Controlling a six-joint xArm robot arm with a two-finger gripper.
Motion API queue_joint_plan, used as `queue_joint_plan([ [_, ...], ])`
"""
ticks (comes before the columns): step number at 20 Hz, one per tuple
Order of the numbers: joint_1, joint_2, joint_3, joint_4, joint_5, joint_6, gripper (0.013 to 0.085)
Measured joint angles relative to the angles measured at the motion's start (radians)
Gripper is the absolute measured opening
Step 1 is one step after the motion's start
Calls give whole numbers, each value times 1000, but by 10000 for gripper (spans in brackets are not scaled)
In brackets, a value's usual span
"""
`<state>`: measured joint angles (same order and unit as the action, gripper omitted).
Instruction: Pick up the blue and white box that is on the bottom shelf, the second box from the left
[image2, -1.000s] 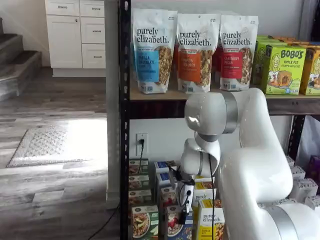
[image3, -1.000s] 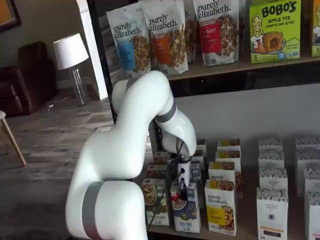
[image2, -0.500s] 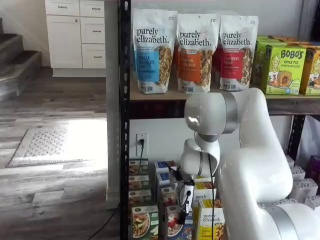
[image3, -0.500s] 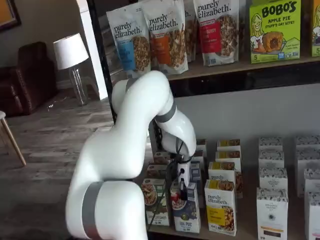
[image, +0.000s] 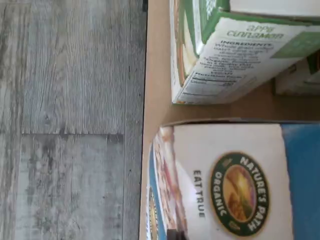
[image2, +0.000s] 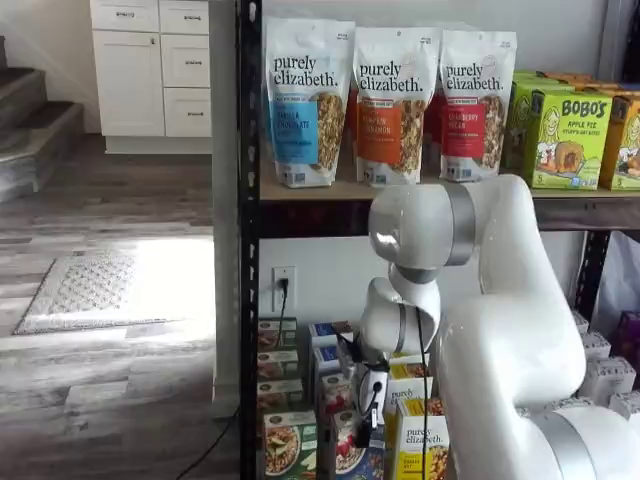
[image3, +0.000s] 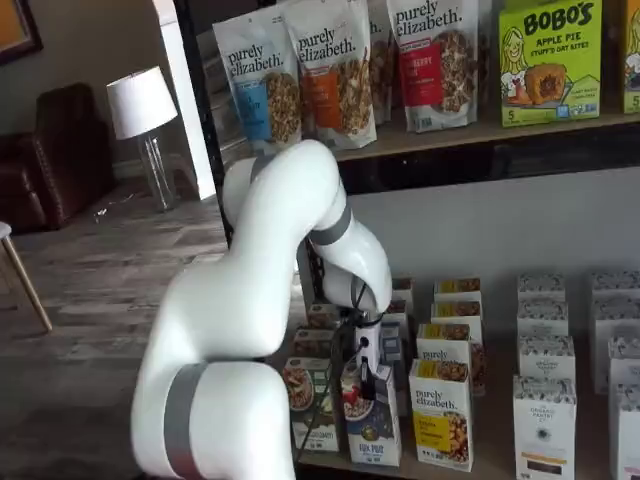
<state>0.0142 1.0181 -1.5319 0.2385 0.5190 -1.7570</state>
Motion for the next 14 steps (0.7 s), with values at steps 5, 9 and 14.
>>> queue_joint_plan([
  [5, 1, -33, 50, 34, -21, -31, 450],
  [9, 5, -80, 117, 53, -42, -47, 450],
  [14, 15, -151, 217, 67, -63, -54, 450],
])
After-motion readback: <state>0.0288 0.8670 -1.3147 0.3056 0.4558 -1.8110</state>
